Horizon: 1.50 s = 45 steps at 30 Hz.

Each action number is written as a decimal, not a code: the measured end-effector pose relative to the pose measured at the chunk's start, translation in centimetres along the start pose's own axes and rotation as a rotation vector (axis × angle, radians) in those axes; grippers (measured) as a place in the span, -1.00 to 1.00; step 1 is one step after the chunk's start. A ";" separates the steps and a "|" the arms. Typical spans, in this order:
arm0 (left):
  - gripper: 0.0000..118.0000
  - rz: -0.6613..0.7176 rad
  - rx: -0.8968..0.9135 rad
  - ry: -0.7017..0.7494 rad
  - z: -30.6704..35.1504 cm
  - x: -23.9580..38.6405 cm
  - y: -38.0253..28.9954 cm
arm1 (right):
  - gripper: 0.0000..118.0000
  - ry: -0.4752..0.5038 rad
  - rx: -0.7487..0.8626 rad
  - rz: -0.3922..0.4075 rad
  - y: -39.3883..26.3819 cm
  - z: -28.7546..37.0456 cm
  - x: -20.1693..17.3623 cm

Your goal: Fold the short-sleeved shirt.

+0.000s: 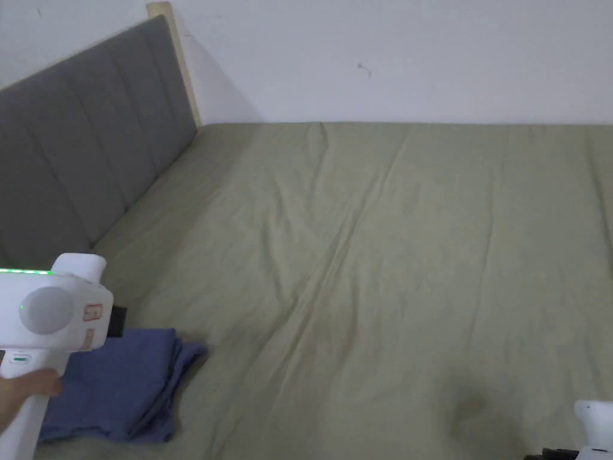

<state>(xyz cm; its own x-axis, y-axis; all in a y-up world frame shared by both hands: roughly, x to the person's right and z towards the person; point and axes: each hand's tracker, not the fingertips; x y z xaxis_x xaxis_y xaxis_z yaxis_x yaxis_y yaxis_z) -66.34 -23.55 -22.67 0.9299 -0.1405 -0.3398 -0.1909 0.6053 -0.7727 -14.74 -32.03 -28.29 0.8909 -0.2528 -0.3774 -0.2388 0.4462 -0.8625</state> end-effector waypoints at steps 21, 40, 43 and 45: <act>-1.00 -0.026 0.623 -0.236 20.9 25.9 -5.6 | -0.93 -0.275 0.753 0.157 -0.3 16.9 -0.7; -1.00 0.048 0.804 -0.114 23.9 27.3 -7.8 | -0.93 -0.336 0.932 0.121 -1.8 19.9 -1.1; -1.00 0.056 0.819 -0.114 24.0 27.1 -7.9 | -0.92 -0.341 0.945 0.120 -1.8 20.2 -1.1; -1.00 0.057 0.824 -0.099 24.1 27.0 -7.9 | -0.92 -0.347 0.959 0.131 -1.9 20.3 -1.2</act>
<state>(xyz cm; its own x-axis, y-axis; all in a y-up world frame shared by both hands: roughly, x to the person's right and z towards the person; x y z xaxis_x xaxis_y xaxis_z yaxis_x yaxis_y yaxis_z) -32.14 -13.27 -12.88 0.9566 -0.0454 -0.2879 0.0163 0.9946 -0.1029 -7.47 -15.14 -19.32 0.9790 0.0410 -0.1997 -0.0684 0.9889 -0.1320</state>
